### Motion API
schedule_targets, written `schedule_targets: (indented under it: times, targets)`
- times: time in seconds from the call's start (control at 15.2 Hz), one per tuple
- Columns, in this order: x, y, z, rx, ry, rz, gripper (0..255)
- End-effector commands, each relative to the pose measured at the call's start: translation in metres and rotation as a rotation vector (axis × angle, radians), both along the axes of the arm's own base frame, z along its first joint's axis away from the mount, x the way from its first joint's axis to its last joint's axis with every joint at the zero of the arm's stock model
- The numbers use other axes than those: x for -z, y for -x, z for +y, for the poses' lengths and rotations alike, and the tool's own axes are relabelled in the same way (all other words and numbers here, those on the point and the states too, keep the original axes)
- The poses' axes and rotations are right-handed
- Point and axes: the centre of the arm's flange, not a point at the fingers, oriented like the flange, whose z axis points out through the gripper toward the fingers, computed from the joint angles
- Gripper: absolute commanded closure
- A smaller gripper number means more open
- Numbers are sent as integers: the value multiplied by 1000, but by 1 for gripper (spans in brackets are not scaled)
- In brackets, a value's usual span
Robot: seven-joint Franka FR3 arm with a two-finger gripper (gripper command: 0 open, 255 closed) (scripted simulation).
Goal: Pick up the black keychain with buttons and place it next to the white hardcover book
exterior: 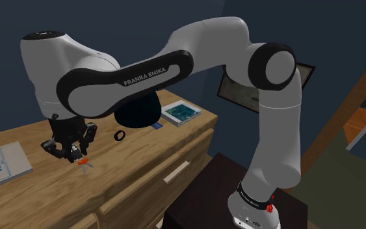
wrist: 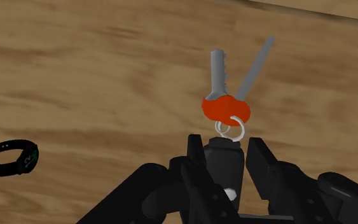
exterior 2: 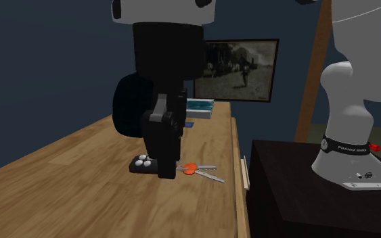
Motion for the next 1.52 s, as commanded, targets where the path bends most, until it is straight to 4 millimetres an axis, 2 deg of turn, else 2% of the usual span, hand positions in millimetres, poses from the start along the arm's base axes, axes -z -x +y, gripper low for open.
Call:
schedule_targets:
  times: [0.0,0.07,1.45]
  targets:
    - [-10,0,0,0,0,0,255]
    - [-14,0,0,0,0,0,255]
    - [-14,16,-277,0,0,0,255]
